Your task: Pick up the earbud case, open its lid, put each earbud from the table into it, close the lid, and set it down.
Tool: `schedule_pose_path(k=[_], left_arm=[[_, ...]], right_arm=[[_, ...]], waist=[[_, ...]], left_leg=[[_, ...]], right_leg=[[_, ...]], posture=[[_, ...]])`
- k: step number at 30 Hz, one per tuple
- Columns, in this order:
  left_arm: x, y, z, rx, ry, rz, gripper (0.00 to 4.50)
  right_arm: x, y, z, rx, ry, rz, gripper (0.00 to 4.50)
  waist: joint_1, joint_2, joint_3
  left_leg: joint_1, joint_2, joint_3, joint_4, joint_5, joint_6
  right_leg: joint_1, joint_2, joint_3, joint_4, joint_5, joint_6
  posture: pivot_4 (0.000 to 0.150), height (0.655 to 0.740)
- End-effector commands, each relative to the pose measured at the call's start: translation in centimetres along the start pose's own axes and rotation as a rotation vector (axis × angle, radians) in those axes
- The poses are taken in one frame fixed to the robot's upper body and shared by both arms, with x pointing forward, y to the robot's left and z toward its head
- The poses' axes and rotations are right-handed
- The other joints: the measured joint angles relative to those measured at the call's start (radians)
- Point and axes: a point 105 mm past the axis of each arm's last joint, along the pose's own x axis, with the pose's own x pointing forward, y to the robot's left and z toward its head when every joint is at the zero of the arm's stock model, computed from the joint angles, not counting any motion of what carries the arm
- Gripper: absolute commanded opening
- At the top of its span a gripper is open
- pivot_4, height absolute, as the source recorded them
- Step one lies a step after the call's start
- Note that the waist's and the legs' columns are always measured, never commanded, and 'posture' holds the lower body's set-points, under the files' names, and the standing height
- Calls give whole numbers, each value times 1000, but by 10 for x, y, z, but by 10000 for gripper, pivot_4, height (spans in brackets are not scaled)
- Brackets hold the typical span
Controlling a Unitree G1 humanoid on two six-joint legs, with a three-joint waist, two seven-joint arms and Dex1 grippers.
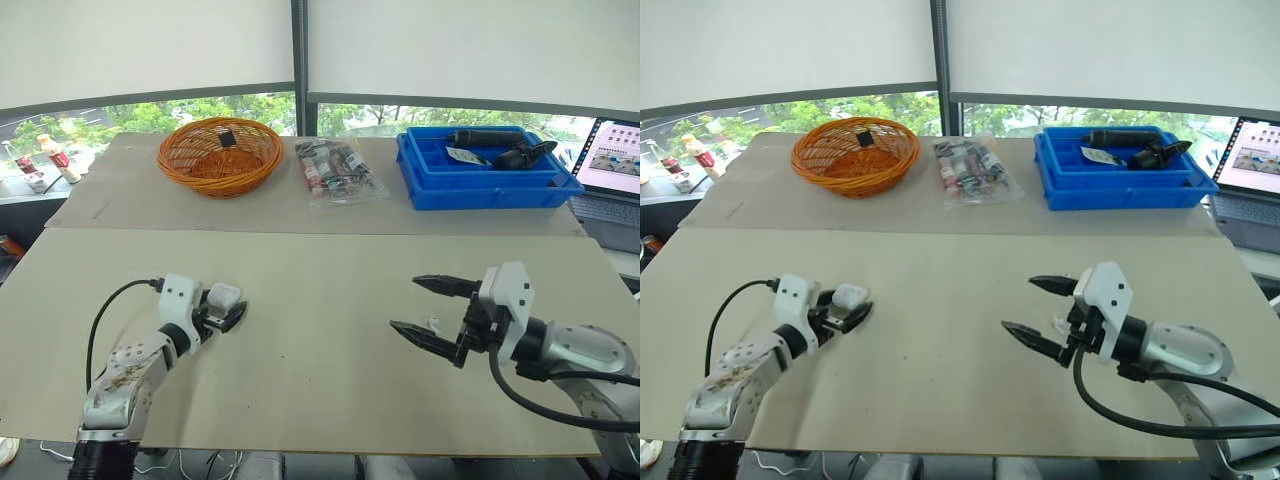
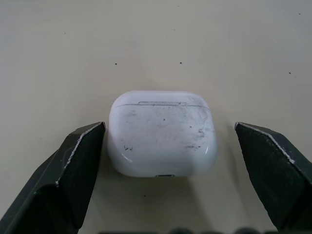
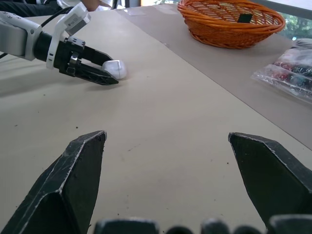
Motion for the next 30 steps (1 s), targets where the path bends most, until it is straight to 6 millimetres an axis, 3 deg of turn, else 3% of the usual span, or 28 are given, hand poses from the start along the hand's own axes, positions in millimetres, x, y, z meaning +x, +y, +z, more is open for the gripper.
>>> schedule_pose_path(k=[1, 4, 7, 9, 10, 14, 19, 23, 30], left_arm=[[4, -3, -6, -7, 45, -1, 45000], [5, -1, -7, -3, 63, 0, 45000], [3, 0, -10, 20, 85, -12, 36543], [1, 0, -12, 33, 92, -31, 26811], [0, 0, -12, 39, 93, -41, 25832], [-3, -17, -6, 103, 54, -187, 25833], [-14, -72, 10, 211, -82, -523, 25833], [-16, -127, 31, 362, -279, -752, 25833], [-17, -162, 54, 580, -513, -892, 25833]], right_arm=[[2, 2, 11, -22, -37, 18, 44356], [3, 2, 12, -24, -37, 20, 44356], [3, 2, 13, -28, -39, 19, 45000], [2, 2, 13, -35, -38, 16, 45000], [2, 2, 13, -38, -37, 14, 45000], [-1, 3, 13, -64, -17, 13, 45000], [-4, 14, 12, 12, 12, 45, 45000], [6, 32, 5, 303, 79, 90, 45000], [26, 51, 4, 595, 98, 170, 45000]], waist=[[0, 0, 0], [3, 0, 0], [4, 0, 0], [4, 0, 0], [4, 0, 0], [3, 0, 0], [13, 0, 0], [20, -1, 0], [12, -1, 1]], left_leg=[[0, 0, 0, 0, 0, 0], [0, 0, 0, 0, 0, 0], [0, 0, 0, 0, 0, 0], [0, 0, 0, 0, 0, 0], [0, 0, 0, 0, 0, 0], [0, 0, 0, 0, 0, 0], [-1, 0, 0, 0, 0, 0], [-1, 0, 0, 0, 0, 0], [-1, 1, 0, 0, 0, 0]], right_leg=[[0, 0, 0, 0, 0, 0], [0, 0, 0, 0, 0, 0], [0, 0, 0, 0, 0, 0], [0, 0, 0, 0, 0, 0], [0, 0, 0, 0, 0, 0], [0, 0, 0, 0, 0, 0], [0, 0, 0, -1, 0, 0], [0, 0, 0, -1, 0, -1], [0, 1, 0, -1, 1, -1]], posture=[[1500, 7303], [1500, 7303], [1500, 7303], [1500, 7303], [1500, 7303], [1500, 7303], [1500, 7303], [1500, 7303], [1500, 7303]])
